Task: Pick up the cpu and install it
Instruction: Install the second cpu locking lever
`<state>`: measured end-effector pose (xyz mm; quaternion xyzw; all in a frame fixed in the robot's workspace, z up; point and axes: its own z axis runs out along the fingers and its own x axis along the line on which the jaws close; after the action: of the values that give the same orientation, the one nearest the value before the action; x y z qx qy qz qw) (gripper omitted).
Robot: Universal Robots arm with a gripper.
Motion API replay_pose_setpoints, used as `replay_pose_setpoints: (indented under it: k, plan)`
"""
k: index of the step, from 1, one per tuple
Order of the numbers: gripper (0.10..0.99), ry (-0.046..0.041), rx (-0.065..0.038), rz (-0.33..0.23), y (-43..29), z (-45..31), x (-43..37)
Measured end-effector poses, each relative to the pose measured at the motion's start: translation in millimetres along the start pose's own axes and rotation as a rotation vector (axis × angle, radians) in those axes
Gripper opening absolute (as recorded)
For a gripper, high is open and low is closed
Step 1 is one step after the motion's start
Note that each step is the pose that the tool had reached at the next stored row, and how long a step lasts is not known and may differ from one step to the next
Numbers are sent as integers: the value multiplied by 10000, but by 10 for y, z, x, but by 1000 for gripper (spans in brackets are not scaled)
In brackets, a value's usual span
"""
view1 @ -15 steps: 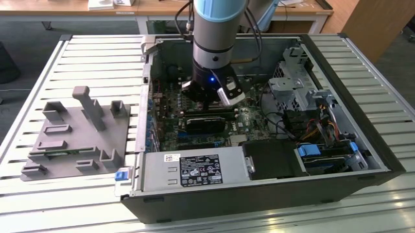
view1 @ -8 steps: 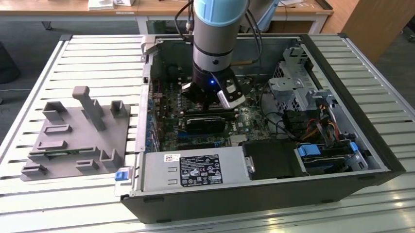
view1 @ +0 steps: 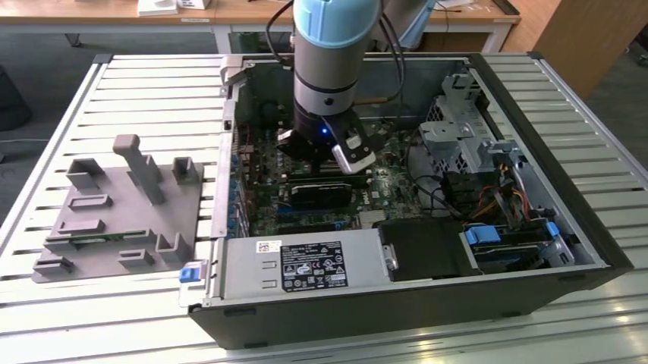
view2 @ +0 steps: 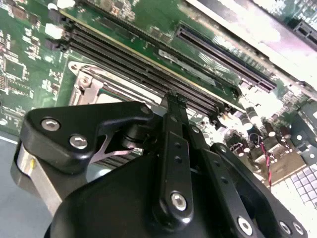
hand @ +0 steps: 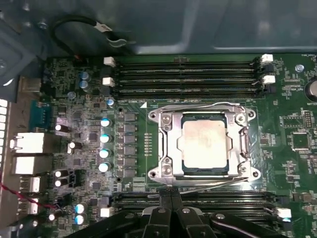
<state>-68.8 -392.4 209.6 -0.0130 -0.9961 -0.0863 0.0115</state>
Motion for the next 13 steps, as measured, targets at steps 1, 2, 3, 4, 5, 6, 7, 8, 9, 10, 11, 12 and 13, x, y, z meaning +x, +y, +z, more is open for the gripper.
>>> replay_pose_setpoints:
  k: [1, 2, 3, 4, 5, 6, 7, 8, 9, 10, 11, 12, 13]
  plan:
    - [106, 0, -10, -1, -3, 2, 13]
    - [106, 1, -20, -1, -5, 4, 24]
    - [106, 1, -41, -1, -7, 11, 28]
    - [106, 2, -75, -2, -9, 19, 33]
    - [106, 3, -118, -3, -11, 27, 38]
    - [106, 4, -158, -4, -12, 38, 44]
    - [106, 3, -196, -4, -14, 50, 49]
    - [106, 4, -229, -7, -16, 61, 51]
    - [106, 4, -261, -8, -19, 75, 52]
    - [106, 5, -283, -7, -21, 89, 52]
    - [106, 7, -309, -6, -24, 100, 52]
    - [106, 8, -342, -7, -26, 111, 52]
    - [106, 10, -382, -9, -28, 121, 52]
